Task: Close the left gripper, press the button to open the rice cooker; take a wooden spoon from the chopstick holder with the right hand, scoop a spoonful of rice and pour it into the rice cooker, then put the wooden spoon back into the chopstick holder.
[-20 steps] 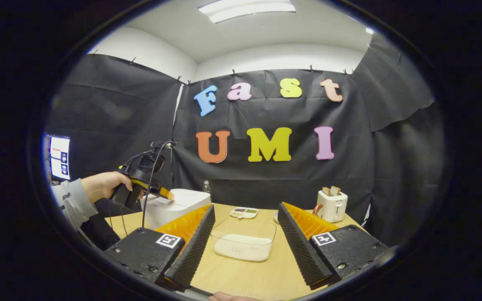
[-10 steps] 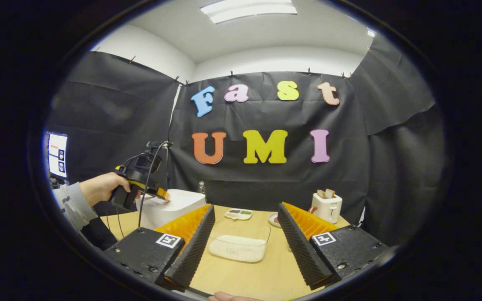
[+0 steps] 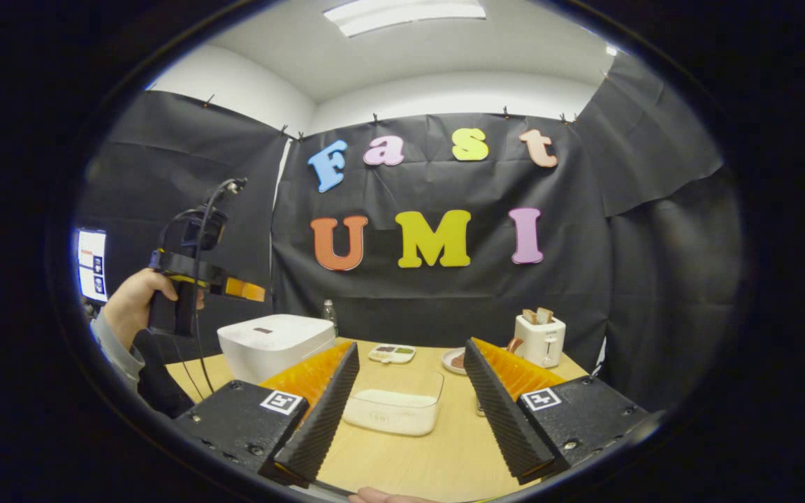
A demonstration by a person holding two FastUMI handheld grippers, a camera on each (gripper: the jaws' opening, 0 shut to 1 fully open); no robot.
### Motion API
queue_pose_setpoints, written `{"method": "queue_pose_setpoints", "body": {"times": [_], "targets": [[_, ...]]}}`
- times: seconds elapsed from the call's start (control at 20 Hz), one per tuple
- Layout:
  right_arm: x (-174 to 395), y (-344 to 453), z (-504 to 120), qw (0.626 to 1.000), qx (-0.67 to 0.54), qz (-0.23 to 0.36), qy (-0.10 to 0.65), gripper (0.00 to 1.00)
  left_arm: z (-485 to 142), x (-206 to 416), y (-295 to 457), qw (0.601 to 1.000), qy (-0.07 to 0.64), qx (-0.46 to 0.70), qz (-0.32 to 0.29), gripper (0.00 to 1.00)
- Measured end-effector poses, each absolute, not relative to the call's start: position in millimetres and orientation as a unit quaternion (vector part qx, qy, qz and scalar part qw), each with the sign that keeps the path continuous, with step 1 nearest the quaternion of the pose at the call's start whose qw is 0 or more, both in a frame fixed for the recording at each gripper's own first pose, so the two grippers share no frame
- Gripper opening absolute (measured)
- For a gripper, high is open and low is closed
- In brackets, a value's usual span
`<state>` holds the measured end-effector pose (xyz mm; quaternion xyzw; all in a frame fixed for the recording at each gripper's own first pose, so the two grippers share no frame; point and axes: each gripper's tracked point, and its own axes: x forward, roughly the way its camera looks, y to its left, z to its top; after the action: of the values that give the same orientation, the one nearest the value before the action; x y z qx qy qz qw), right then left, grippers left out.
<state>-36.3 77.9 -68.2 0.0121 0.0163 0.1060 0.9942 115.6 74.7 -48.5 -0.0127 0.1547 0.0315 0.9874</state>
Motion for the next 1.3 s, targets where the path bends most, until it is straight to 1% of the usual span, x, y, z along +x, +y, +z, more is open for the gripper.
{"method": "queue_pose_setpoints", "body": {"times": [0.2,0.35,0.4,0.45,0.5,0.6,0.65,0.8,1.0,1.15,1.3], "targets": [[-35,72,-62,0.995,0.012,0.097,0.013,0.98,-27,74,43,0.994,0.107,-0.007,0.005,0.92],[-38,74,-60,0.995,0.013,0.098,0.013,0.98,-25,45,28,0.995,0.093,-0.028,-0.006,0.92],[-38,73,-60,0.995,0.012,0.095,0.013,1.0,-22,38,29,0.996,0.083,-0.031,-0.003,0.91],[-38,73,-60,0.996,0.01,0.093,0.012,0.98,-21,34,30,0.997,0.075,-0.03,0.001,0.92],[-38,74,-58,0.996,0.009,0.093,0.011,1.0,-25,27,28,0.997,0.074,-0.03,0.003,0.92],[-38,77,-56,0.995,0.007,0.095,0.009,0.99,-37,20,20,0.997,0.074,-0.033,-0.001,0.92],[-37,75,-57,0.996,0.007,0.093,0.008,1.0,-43,17,16,0.997,0.076,-0.035,-0.002,0.92],[-31,67,-56,0.997,0.004,0.073,0.006,0.98,-50,8,11,0.997,0.066,-0.04,0.001,0.92],[-29,69,-66,0.996,0.014,0.079,0.024,0.98,-66,3,-4,0.997,0.072,-0.012,-0.01,0.94],[-29,59,-62,0.998,0.012,0.068,0.015,0.98,-65,3,-5,0.997,0.067,0.025,-0.005,0.95],[-26,56,-66,0.998,0.014,0.062,0.019,0.98,-59,3,-7,0.998,0.057,0.024,-0.002,0.94]]}}
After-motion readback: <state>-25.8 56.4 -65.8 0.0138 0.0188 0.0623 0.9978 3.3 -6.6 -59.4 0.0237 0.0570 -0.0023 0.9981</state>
